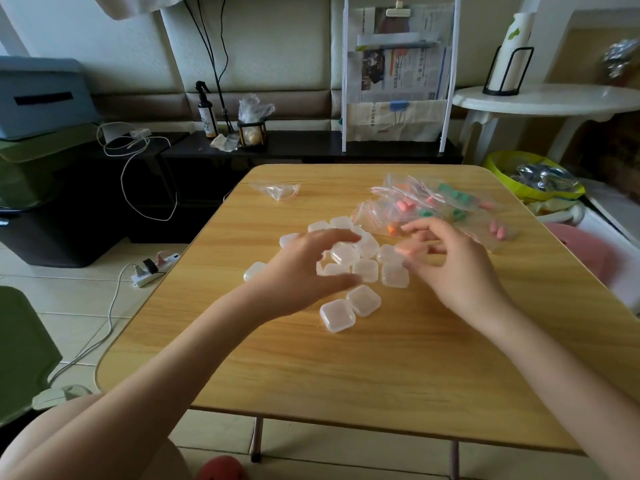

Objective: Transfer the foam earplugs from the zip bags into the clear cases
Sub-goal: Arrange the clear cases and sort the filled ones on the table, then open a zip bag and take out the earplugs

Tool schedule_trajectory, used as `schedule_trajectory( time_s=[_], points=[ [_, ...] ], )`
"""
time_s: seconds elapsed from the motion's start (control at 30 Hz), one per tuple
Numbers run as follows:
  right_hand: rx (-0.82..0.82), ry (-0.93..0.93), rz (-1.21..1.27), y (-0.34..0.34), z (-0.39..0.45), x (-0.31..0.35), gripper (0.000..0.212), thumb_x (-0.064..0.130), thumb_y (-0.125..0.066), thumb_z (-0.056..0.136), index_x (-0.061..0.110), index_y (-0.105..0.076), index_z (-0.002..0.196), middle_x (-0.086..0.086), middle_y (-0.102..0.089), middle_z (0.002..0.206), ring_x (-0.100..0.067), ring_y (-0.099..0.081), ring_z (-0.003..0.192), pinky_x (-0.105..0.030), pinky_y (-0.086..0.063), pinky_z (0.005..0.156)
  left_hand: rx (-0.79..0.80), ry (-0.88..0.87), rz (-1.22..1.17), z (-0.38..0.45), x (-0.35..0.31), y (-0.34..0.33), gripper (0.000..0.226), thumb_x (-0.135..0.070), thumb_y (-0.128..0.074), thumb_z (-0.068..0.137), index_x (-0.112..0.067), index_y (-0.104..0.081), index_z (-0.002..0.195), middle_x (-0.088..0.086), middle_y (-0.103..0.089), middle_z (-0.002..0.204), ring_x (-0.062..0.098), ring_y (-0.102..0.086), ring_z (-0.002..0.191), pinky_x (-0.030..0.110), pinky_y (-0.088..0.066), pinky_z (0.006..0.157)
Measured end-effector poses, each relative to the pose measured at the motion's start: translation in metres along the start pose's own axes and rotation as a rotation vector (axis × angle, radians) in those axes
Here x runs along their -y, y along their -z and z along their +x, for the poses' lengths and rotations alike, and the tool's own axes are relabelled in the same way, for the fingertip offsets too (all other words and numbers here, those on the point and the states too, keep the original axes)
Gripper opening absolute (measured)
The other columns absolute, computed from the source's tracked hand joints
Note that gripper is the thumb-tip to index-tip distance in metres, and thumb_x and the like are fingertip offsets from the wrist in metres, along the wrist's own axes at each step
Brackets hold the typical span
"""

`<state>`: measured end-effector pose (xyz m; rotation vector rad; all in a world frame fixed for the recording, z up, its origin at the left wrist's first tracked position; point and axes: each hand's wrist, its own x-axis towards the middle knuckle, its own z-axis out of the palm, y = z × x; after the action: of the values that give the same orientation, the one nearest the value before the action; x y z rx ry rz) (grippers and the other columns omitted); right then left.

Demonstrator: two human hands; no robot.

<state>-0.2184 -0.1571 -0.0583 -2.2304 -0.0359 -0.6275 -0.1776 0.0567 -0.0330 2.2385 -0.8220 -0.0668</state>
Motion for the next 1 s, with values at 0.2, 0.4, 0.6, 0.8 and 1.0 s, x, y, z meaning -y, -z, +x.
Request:
schedule_trajectory(
  time_s=[0.2, 0.4, 0.6, 0.8, 1.0],
  points=[
    [0.047, -0.077, -0.202, 0.013, 0.007, -0.024, 0.022, 0.001, -0.074, 0.077, 0.016, -0.074, 0.094, 0.012, -0.067, 0.080, 0.005, -0.060, 0.077, -0.005, -0.046, 0.074, 0.290, -0.108, 0.254, -0.008, 0.007, -0.017, 0.059, -0.042, -0.066, 0.084, -0.041, -0.042, 0.138, -0.026, -0.034, 0.146, -0.008, -0.017, 0.133, 0.017, -0.018, 0.106],
    [-0.001, -0.127, -0.306, 0.020, 0.010, -0.029, 0.016, 0.017, -0.067, 0.088, 0.011, -0.075, 0.101, -0.004, -0.073, 0.091, -0.008, -0.056, 0.071, -0.010, -0.040, 0.068, 0.191, -0.088, 0.318, -0.001, 0.018, -0.019, 0.047, -0.027, -0.056, 0.094, -0.039, -0.043, 0.138, -0.014, -0.031, 0.152, 0.005, -0.016, 0.141, 0.033, -0.021, 0.115],
    [-0.003, -0.267, -0.422, 0.029, 0.007, -0.025, 0.008, 0.020, -0.066, 0.089, 0.013, -0.065, 0.089, -0.006, -0.068, 0.082, -0.033, -0.055, 0.114, -0.033, -0.041, 0.094, 0.095, -0.126, 0.334, -0.001, 0.019, -0.024, 0.044, -0.032, -0.059, 0.092, -0.033, -0.050, 0.134, -0.015, -0.038, 0.147, -0.002, -0.018, 0.135, 0.022, -0.025, 0.106],
    [-0.107, -0.008, -0.353, 0.019, 0.005, -0.010, 0.017, 0.007, -0.063, 0.087, 0.011, -0.069, 0.103, 0.014, -0.052, 0.066, -0.015, -0.051, 0.063, -0.025, -0.040, 0.082, -0.075, -0.131, 0.180, -0.002, 0.011, -0.027, 0.041, -0.025, -0.071, 0.082, -0.024, -0.057, 0.121, -0.014, -0.055, 0.120, 0.004, -0.049, 0.110, 0.020, -0.042, 0.090],
    [0.319, -0.022, 0.273, -0.005, -0.008, 0.023, 0.030, 0.022, -0.072, 0.082, 0.022, -0.066, 0.112, 0.012, -0.068, 0.107, 0.000, -0.062, 0.100, -0.021, -0.051, 0.090, -0.170, -0.075, 0.013, -0.002, 0.004, -0.028, 0.042, -0.016, -0.081, 0.072, -0.019, -0.066, 0.112, -0.006, -0.055, 0.109, 0.011, -0.060, 0.086, 0.019, -0.050, 0.076]
  ],
)
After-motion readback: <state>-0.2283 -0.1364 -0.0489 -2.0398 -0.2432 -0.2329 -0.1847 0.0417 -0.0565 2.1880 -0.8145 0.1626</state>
